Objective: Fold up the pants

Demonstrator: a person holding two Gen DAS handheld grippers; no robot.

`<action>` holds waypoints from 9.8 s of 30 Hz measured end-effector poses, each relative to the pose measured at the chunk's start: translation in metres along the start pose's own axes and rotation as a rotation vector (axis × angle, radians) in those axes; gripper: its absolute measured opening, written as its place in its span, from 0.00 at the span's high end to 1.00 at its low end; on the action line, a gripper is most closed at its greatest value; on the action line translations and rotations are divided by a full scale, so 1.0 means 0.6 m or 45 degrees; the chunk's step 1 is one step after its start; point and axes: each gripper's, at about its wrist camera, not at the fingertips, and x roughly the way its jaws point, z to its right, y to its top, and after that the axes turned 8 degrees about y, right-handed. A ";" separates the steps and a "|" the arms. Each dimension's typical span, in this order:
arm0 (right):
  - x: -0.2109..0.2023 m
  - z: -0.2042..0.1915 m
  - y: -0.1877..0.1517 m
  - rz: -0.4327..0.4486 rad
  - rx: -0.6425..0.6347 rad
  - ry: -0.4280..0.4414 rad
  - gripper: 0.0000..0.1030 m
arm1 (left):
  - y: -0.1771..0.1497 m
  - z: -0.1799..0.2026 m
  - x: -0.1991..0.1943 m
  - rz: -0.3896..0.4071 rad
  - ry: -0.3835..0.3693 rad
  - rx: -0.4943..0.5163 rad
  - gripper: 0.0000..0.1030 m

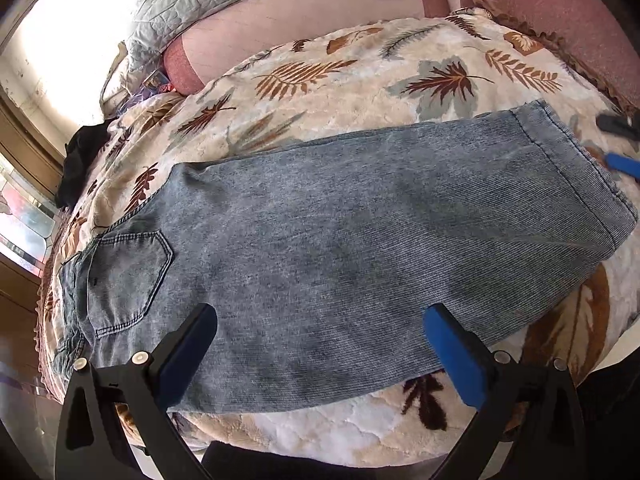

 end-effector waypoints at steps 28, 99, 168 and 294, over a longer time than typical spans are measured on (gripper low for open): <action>0.085 -0.182 -0.064 -0.155 -0.207 0.388 0.84 | -0.015 -0.229 0.055 -0.093 0.128 -0.370 0.00; 0.221 -0.301 -0.269 -0.565 -0.535 0.481 0.37 | -0.256 -0.568 0.081 -0.332 0.201 -0.979 0.00; 0.125 -0.165 -0.116 -0.062 -0.076 0.330 0.37 | 0.024 -0.408 -0.083 0.094 -0.178 -0.531 0.83; 0.139 -0.083 -0.040 -0.177 0.305 0.491 0.33 | 0.119 -0.190 -0.161 0.482 -0.494 -0.011 0.45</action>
